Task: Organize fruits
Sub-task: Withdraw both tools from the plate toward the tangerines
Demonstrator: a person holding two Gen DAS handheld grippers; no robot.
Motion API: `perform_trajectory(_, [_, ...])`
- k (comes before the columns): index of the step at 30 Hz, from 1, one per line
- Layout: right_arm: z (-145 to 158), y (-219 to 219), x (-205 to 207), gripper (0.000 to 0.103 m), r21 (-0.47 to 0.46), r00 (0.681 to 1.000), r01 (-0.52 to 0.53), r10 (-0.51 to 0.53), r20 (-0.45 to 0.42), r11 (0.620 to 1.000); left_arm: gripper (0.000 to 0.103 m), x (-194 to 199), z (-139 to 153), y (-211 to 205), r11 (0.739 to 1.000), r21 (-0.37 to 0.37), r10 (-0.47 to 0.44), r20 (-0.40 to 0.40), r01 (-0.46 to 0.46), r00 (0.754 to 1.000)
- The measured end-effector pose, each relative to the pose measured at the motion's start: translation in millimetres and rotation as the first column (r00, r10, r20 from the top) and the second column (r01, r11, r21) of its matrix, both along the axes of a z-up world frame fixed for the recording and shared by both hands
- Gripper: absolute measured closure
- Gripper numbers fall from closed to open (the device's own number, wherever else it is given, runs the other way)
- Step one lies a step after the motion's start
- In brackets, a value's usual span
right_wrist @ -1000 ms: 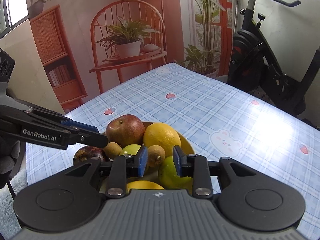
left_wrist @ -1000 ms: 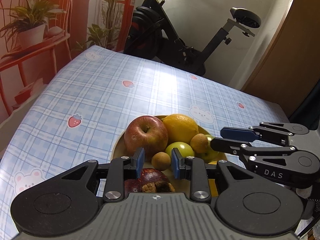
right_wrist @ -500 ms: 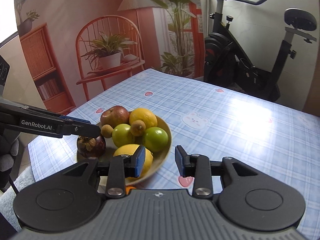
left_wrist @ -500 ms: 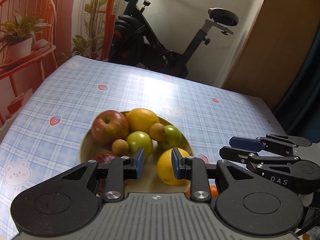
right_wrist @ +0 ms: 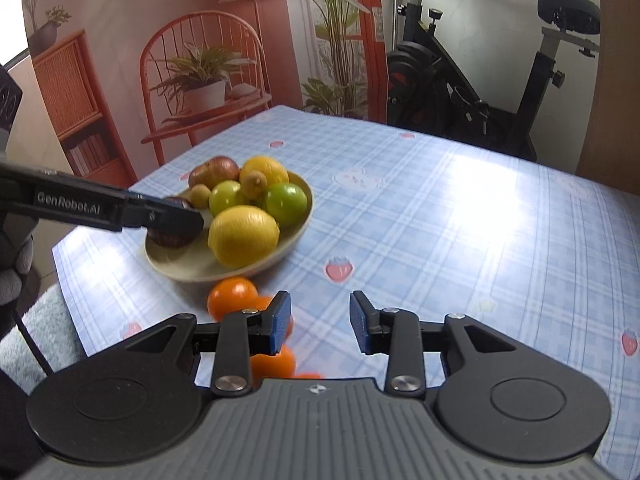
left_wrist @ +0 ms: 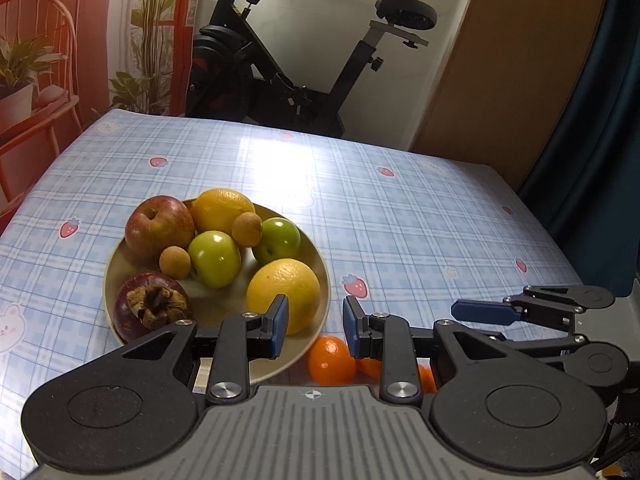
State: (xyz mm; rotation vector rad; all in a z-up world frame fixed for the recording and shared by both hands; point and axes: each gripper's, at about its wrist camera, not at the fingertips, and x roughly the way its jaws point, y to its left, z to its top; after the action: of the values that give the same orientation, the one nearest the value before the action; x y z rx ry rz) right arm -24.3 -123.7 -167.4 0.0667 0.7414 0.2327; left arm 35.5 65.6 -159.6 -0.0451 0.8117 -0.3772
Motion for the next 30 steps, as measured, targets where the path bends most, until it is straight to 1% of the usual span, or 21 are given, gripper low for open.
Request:
perform_trajectory(12, [-18.3, -12.7, -26.1, 0.067, 0.035, 0.996, -0.044, 0.047, -0.081, 0.998, 0.072, -7.3, -10.1, -7.2, 1.0, 0.005, -0.009, -0.023, 0.009, 1.0])
perform_trajectory(18, [-22.7, -9.9, -26.4, 0.067, 0.04, 0.994, -0.06, 0.063, -0.092, 0.997, 0.072, -9.3, -12.6, -11.4, 1.0, 0.011, -0.016, -0.03, 0.016, 0.999])
perform_trajectory(21, [-25.5, -8.4, -23.6, 0.064, 0.044, 0.993, -0.065, 0.069, -0.097, 0.997, 0.072, -10.8, -13.6, -13.4, 1.0, 0.015, -0.015, -0.032, 0.015, 0.999])
perform_trajectory(26, [-31.5, -11.3, -21.6, 0.062, 0.076, 0.991, -0.057, 0.066, -0.115, 0.995, 0.072, -10.4, -15.2, -15.0, 1.0, 0.017, -0.014, -0.037, 0.015, 0.999])
perform_trajectory(30, [-32.0, -13.1, -22.4, 0.063, 0.091, 0.992, -0.048, 0.058, -0.11, 0.995, 0.072, -10.8, -16.7, -16.9, 1.0, 0.018, -0.014, -0.041, 0.014, 0.999])
